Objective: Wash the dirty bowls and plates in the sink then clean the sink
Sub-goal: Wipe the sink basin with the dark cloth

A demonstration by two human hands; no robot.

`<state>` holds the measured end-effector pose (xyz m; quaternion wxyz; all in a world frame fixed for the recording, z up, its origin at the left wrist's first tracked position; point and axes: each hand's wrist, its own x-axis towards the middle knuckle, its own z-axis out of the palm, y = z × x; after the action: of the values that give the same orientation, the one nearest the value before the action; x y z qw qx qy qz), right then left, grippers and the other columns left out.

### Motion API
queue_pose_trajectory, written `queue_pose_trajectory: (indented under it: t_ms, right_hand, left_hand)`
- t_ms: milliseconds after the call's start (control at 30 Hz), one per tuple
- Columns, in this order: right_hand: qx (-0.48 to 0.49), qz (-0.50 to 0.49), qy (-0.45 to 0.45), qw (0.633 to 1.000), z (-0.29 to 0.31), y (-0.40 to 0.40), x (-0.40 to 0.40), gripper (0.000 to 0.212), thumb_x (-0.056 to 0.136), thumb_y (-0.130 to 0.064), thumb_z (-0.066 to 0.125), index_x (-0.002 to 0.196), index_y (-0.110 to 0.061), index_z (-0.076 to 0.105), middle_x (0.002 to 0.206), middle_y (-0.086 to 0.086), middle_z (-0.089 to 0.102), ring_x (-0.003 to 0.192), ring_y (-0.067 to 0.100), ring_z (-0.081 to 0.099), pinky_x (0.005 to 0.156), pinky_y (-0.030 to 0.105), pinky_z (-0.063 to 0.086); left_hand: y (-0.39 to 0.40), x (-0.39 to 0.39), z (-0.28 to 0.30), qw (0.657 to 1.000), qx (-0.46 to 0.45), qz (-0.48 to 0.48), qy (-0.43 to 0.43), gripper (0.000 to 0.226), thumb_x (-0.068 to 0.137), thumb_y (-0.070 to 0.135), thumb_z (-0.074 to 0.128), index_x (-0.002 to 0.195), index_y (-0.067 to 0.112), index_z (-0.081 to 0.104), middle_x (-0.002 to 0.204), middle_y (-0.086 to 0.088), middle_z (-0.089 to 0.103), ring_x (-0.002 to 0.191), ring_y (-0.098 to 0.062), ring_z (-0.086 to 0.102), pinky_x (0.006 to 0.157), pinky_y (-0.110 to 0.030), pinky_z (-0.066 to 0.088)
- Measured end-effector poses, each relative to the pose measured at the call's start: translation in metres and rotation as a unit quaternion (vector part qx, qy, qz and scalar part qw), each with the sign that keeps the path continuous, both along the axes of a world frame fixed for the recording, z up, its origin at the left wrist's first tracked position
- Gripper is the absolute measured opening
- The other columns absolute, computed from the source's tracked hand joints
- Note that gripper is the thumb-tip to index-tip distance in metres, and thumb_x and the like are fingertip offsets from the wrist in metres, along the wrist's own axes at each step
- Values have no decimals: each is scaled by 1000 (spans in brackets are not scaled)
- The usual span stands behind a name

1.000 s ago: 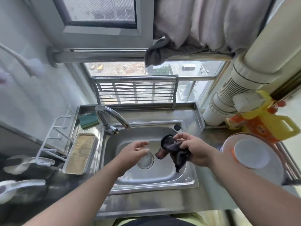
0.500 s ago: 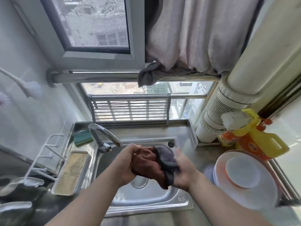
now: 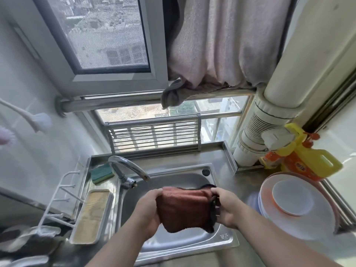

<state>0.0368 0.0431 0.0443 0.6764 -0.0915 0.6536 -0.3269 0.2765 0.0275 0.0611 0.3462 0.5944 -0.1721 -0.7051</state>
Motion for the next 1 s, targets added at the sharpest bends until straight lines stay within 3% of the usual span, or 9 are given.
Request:
queue_pose_trajectory:
  t_ms: [200, 267, 400, 500, 567, 667, 767, 900, 1000]
  right_hand:
    - [11, -45, -66, 997, -3, 10, -11, 51, 109, -58, 33, 120, -23, 69, 115, 10, 78, 105, 31, 72, 85, 43, 53]
    - [-5, 4, 21, 1000, -9, 11, -13, 35, 109, -54, 40, 118, -31, 64, 114, 1, 76, 91, 26, 70, 76, 40, 49]
    - [-80, -12, 67, 994, 4, 1, -26, 15, 102, -40, 64, 109, -28, 58, 102, 5, 67, 78, 24, 65, 70, 36, 53]
    - [-177, 58, 45, 981, 25, 0, -40, 51, 84, -13, 86, 123, -36, 63, 115, 20, 71, 97, 30, 71, 93, 48, 58]
    - [-239, 205, 154, 937, 35, 3, -41, 60, 72, 2, 83, 119, -34, 71, 119, 16, 68, 98, 24, 70, 89, 32, 59]
    - [-260, 387, 416, 781, 46, 2, -40, 51, 76, -3, 67, 113, -36, 76, 109, -6, 66, 100, 13, 65, 84, 16, 46]
    - [-281, 411, 510, 701, 53, -2, -55, 26, 91, -18, 68, 104, -37, 80, 97, -8, 57, 99, 13, 58, 93, 26, 45]
    - [-318, 340, 393, 793, 75, -8, -84, 14, 85, -40, 84, 82, -27, 81, 99, -3, 60, 97, 15, 60, 90, 32, 48]
    - [-361, 134, 113, 916, 109, -6, -90, 56, 64, -54, 95, 89, -7, 79, 105, 7, 71, 101, 24, 67, 89, 39, 55]
  left_hand:
    - [9, 7, -4, 994, -68, -20, -85, 15, 82, 12, 72, 82, 11, 58, 74, -10, 53, 69, -24, 49, 64, -34, 42]
    - [9, 10, -3, 987, -109, -20, -116, 29, 71, 11, 77, 87, 12, 53, 74, -8, 55, 70, -24, 49, 69, -38, 41]
    - [7, 15, -3, 983, -144, -38, -102, 40, 91, -14, 64, 115, 17, 69, 90, -18, 66, 76, -28, 62, 71, -40, 54]
    - [8, 20, 2, 961, -192, -116, -163, 47, 89, -14, 69, 112, 26, 78, 94, -12, 75, 76, -18, 70, 64, -24, 57]
    - [10, 25, 2, 904, -261, -193, -277, 50, 84, -9, 75, 108, 36, 78, 96, 1, 77, 82, -13, 72, 68, -15, 54]
    - [10, 30, 1, 757, -380, -273, -455, 43, 80, 7, 85, 109, 38, 79, 99, 23, 68, 91, 0, 65, 83, -8, 46]
    - [10, 30, 0, 723, -419, -289, -467, 30, 86, 13, 85, 110, 30, 83, 92, 20, 61, 85, 0, 61, 80, -6, 45]
    - [5, 26, 43, 759, -406, -290, -419, 14, 96, 34, 75, 86, 31, 84, 92, 12, 60, 88, -3, 60, 80, -13, 42]
    - [-6, 10, 93, 916, -331, -176, -143, 34, 100, 44, 67, 85, 15, 76, 89, -1, 71, 87, -19, 66, 86, -37, 50]
